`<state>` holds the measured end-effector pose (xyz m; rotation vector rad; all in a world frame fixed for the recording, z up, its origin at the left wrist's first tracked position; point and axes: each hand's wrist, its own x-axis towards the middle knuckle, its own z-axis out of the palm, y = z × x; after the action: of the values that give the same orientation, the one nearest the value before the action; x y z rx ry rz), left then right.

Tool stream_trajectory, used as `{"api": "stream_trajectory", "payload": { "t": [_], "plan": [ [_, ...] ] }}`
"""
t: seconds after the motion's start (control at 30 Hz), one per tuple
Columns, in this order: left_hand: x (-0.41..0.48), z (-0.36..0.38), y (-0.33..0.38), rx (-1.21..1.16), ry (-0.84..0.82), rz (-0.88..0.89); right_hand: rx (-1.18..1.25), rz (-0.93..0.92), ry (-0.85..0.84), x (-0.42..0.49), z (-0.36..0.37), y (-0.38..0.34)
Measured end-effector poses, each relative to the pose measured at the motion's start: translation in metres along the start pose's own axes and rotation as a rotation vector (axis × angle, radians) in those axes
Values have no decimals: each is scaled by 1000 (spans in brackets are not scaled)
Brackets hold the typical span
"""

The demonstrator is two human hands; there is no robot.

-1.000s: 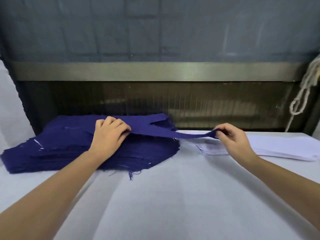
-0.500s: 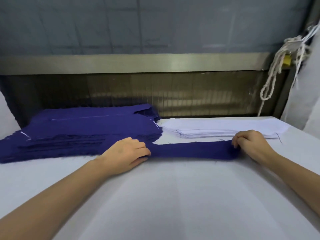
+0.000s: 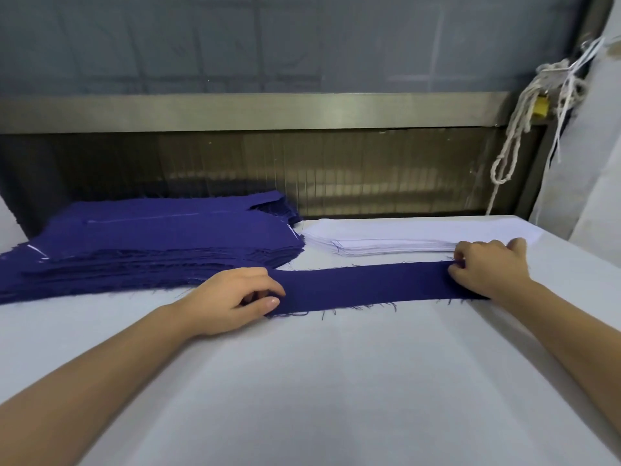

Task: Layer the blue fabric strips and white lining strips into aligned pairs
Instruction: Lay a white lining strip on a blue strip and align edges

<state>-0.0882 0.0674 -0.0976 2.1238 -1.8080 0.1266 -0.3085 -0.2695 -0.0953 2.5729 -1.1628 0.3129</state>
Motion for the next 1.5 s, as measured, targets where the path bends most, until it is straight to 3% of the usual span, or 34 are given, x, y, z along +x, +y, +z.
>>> {"api": "stream_trajectory", "payload": {
  "t": [0.13, 0.4, 0.57, 0.77, 0.9, 1.07, 1.33, 1.5],
  "plan": [
    [4, 8, -4, -57, 30, -123, 280, -65, -10, -6, 0, -13],
    [13, 13, -6, 59, -40, -232, 192, -25, -157, -8, -6, -18],
    [36, 12, 1, 160, -46, -209, 135, -71, -15, -2, -17, -45],
    [91, 21, 9, 173, 90, -256, 429, -369, 52, 24, -28, -118],
    [118, 33, 10, 213, 213, -263, 363, -451, 119, 43, -25, -150],
    [140, 40, -2, 252, 236, -296, 283, -465, 172, 53, -16, -159],
    [155, 35, -9, 83, 287, -345, 901, -182, 115, 56, -14, -157],
    [158, 30, -7, 58, 316, -350, 1118, -174, 120, 54, -15, -155]
  ]
}}
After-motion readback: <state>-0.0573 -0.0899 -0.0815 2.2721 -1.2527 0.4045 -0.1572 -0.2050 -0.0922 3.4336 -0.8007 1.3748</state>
